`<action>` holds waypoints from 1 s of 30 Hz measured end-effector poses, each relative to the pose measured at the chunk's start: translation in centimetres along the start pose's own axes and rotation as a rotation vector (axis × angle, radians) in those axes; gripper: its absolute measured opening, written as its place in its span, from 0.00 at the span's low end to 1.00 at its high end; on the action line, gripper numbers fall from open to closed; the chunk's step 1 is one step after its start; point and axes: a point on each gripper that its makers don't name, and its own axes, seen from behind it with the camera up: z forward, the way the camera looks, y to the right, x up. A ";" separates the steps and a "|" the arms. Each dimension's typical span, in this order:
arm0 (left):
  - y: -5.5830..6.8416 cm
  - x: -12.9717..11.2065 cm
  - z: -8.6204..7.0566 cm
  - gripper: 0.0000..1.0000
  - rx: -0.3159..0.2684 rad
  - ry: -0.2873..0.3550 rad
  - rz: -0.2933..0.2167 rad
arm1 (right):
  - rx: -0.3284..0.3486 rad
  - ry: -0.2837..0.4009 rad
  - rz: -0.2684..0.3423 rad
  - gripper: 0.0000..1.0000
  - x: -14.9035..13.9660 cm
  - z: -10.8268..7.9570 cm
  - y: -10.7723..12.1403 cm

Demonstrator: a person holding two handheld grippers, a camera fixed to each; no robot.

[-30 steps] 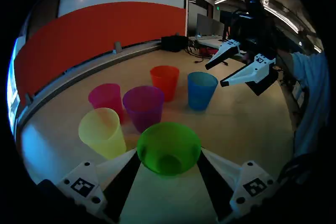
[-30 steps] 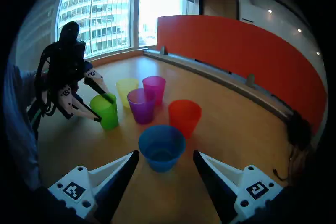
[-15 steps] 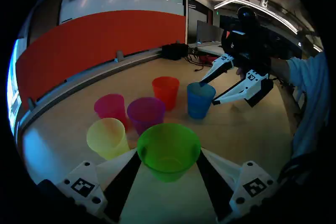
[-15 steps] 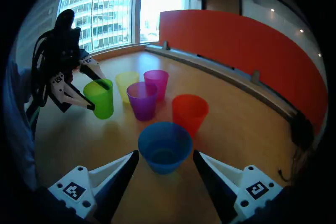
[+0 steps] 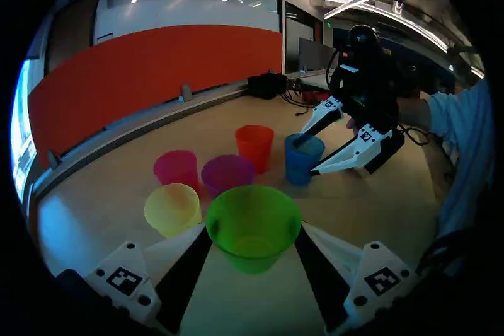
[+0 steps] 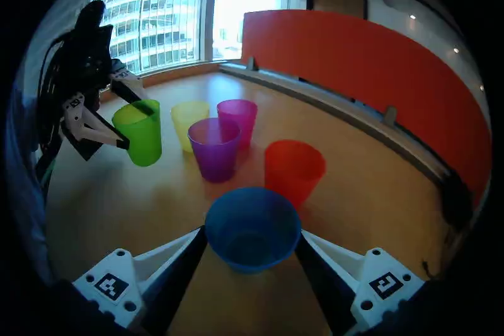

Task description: Pour water

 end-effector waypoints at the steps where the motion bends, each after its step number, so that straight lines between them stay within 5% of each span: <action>1: 0.0 0.0 -0.1 0.86 0.001 0.001 0.001 | -0.001 0.001 0.000 1.00 0.0 0.1 0.0; 17: -0.3 0.6 -1.0 0.86 0.016 0.024 -0.002 | -0.015 0.025 0.007 0.90 0.1 0.5 0.3; 30: -0.4 2.5 -2.0 0.86 0.027 0.094 -0.007 | -0.038 0.114 0.014 0.90 3.4 -2.3 0.1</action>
